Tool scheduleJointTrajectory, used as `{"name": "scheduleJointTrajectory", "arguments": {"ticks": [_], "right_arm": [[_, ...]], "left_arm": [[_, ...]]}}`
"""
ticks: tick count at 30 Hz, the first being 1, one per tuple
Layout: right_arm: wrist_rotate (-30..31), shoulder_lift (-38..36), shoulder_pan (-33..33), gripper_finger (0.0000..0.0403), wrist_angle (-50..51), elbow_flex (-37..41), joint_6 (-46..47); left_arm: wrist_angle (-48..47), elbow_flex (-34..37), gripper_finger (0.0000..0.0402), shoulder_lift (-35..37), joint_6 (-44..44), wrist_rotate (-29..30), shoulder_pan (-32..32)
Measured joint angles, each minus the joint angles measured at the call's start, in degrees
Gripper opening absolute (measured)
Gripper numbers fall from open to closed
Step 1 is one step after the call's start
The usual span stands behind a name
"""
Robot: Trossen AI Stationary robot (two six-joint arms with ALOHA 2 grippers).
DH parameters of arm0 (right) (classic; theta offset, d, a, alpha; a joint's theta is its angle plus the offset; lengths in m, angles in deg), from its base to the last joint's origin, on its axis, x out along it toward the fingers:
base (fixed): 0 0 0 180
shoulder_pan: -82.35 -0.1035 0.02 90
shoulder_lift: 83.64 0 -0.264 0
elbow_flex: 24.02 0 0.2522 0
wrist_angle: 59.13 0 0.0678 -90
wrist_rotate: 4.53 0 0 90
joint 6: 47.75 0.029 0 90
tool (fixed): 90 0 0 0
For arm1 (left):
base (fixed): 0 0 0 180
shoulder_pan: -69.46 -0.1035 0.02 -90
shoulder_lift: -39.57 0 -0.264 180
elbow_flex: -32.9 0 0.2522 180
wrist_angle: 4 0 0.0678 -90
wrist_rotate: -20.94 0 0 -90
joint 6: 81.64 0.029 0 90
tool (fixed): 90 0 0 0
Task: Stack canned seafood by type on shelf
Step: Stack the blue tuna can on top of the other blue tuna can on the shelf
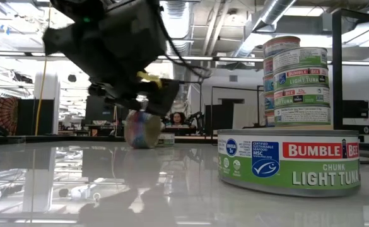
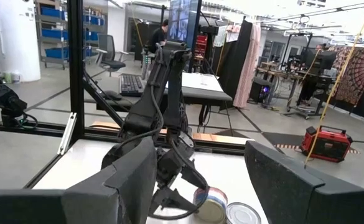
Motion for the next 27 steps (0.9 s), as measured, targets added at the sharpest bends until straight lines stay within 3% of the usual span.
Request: {"name": "scheduleJointTrajectory", "arguments": {"ticks": [3, 8, 13, 20, 27], "right_arm": [[0.00, 0.00, 0.00, 0.0272, 0.44, 0.00, 0.11], [-0.02, -0.01, 0.00, 0.0272, 0.58, 0.00, 0.21], [-0.02, 0.00, 0.00, 0.0272, 0.61, 0.00, 0.50], [-0.04, -0.01, 0.00, 0.0272, 0.56, 0.00, 0.63], [-0.07, -0.01, 0.00, 0.0272, 0.47, 0.00, 0.61]], "left_arm": [[-4.18, 0.22, 0.0290, 1.90, -3.97, -0.38, 1.39], [-5.58, 0.20, 0.0290, 5.64, -2.88, 2.02, 2.51], [-6.50, 0.20, 0.0290, 6.27, -2.68, 2.44, 2.63], [-10.09, 2.75, 0.0290, 6.28, -8.91, 5.50, 1.63], [-4.13, 8.96, 0.0290, 6.44, -11.91, -0.29, -1.51]]}}
